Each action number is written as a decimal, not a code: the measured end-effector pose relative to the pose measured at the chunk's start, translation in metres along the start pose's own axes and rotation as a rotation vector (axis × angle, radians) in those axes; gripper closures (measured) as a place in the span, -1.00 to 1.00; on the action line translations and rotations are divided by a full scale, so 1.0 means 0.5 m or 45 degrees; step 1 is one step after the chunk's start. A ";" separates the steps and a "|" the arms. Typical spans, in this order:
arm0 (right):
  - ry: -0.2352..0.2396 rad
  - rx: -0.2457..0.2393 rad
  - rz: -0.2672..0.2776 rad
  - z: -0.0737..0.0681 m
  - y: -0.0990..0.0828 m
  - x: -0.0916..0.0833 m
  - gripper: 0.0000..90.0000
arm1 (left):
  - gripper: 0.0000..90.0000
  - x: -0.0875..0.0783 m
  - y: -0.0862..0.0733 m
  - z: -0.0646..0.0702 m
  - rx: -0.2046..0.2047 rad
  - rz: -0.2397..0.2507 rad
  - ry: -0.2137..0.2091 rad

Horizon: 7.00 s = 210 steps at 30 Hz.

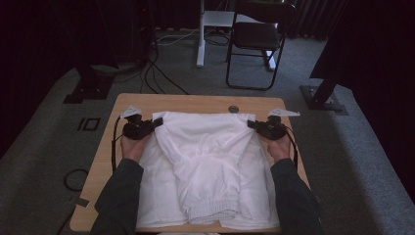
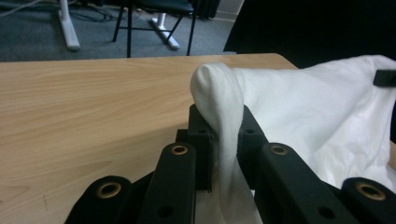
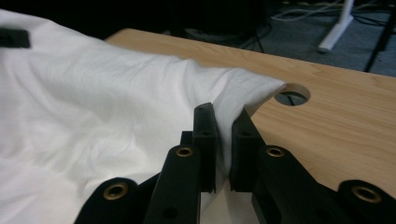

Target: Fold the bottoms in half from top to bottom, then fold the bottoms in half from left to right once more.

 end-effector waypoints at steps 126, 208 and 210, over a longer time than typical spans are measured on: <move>-0.016 -0.229 -0.305 -0.250 -0.149 0.091 0.39 | 0.39 0.016 -0.163 0.247 0.062 -0.326 -0.244; -0.138 -0.163 -0.408 -0.162 -0.272 0.052 0.36 | -1.00 -0.050 -0.284 -0.041 -0.134 -0.363 0.701; -0.134 -0.162 -0.406 -0.162 -0.273 0.052 0.36 | -1.00 -0.052 -0.284 -0.043 -0.123 -0.367 0.717</move>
Point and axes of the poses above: each handheld gripper's, and its own axes: x roughly forward along the jaws, y roughly out of its top, z roughly to its right, the point moved 7 cm from there along x, roughly forward along the jaws, and after that the axes turned 7 degrees about y, right-handed, at the moved point
